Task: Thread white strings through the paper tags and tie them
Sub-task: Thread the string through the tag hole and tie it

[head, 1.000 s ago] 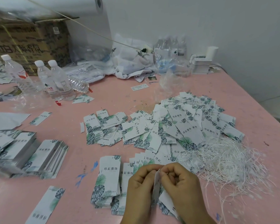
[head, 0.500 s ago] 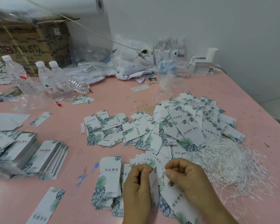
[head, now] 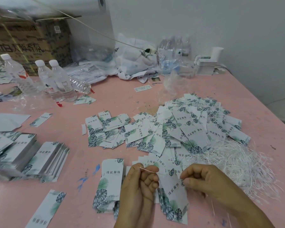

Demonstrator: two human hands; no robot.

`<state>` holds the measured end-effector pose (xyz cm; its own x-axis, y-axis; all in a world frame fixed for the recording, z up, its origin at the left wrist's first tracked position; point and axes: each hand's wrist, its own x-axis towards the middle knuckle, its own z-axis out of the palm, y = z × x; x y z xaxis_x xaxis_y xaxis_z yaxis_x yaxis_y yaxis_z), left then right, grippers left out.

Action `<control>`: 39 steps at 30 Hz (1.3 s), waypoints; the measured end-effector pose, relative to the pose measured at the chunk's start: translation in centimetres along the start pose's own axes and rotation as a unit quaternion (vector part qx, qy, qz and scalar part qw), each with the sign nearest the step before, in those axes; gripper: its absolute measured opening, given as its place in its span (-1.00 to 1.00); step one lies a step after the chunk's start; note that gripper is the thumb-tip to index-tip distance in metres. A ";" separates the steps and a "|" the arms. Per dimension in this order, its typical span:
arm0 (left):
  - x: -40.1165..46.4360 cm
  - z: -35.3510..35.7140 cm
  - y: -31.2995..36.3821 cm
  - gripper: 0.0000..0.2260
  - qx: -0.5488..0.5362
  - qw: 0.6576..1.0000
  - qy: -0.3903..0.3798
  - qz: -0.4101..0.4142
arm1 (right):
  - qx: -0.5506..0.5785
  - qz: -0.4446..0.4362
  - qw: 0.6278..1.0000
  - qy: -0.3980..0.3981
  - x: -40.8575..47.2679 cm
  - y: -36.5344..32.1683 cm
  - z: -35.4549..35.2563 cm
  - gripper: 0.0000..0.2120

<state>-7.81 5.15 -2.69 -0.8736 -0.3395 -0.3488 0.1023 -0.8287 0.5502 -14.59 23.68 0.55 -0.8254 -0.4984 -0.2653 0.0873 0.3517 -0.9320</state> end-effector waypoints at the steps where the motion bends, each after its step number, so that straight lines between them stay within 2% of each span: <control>1: 0.0 0.0 0.2 -0.85 -0.004 1.000 0.003 -0.008 | 0.004 0.001 1.000 0.006 0.0 0.1 -0.2 -0.81; 3: 0.0 -0.1 0.4 -0.83 -0.005 1.000 0.008 -0.017 | 0.044 -0.004 0.999 0.028 0.0 0.1 -0.7 -0.86; 5: -0.1 0.1 0.6 -0.90 -0.001 1.000 0.005 -0.020 | 0.117 -0.007 0.992 0.037 -0.1 0.1 -1.1 -0.95; 7: -0.3 0.1 0.5 -0.91 -0.005 1.000 -0.008 -0.021 | 0.225 0.003 0.974 0.022 -0.1 0.3 -1.1 -0.86; 10: -0.3 0.0 0.4 -0.87 -0.018 0.999 -0.024 -0.026 | 0.410 0.001 0.912 -0.026 -0.1 0.2 -0.3 -0.66; 15: -0.4 0.2 0.1 -0.82 -0.021 0.997 -0.068 -0.043 | 0.523 -0.021 0.847 -0.096 0.0 -0.2 1.9 -0.53; 17: -0.4 0.3 -0.1 -0.83 -0.009 0.996 -0.069 -0.049 | 0.541 -0.021 0.834 -0.100 0.2 -0.2 2.6 -0.49; 19: -0.2 0.2 -0.2 -0.83 0.007 0.997 -0.066 -0.050 | 0.527 -0.024 0.847 -0.073 0.4 -0.2 3.1 -0.61; 21: -0.2 0.2 -0.2 -0.84 0.035 0.996 -0.066 -0.047 | 0.492 -0.034 0.869 -0.029 0.5 -0.1 3.6 -0.88; 25: -0.4 0.2 -0.6 -0.83 0.053 0.995 -0.067 -0.050 | 0.437 -0.055 0.897 0.022 0.6 0.1 4.8 -0.82; 30: -0.9 0.6 0.4 -0.78 -0.010 0.989 -0.100 -0.113 | 0.385 -0.090 0.917 0.049 1.1 1.2 5.5 -0.81; 33: -1.1 0.5 0.8 -0.63 -0.023 0.983 -0.140 -0.116 | 0.346 -0.108 0.929 0.071 1.3 1.5 5.2 -0.77; 35: -1.0 0.2 0.7 -0.51 -0.012 0.981 -0.156 -0.115 | 0.291 -0.118 0.945 0.096 1.2 1.8 4.9 -0.63; 37: -0.9 0.1 0.6 -0.58 -0.015 0.979 -0.163 -0.122 | 0.265 -0.129 0.950 0.102 1.1 1.8 4.9 -0.56; 39: -0.8 0.1 0.6 -0.63 -0.017 0.979 -0.163 -0.123 | 0.278 -0.138 0.948 0.073 1.1 1.6 5.0 -0.68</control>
<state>-7.09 4.94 -2.04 -0.9785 0.0266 -0.2044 -0.1186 -0.8837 0.4527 -12.55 19.78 -2.46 -0.9248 -0.3805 0.0058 0.1043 -0.2679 -0.9578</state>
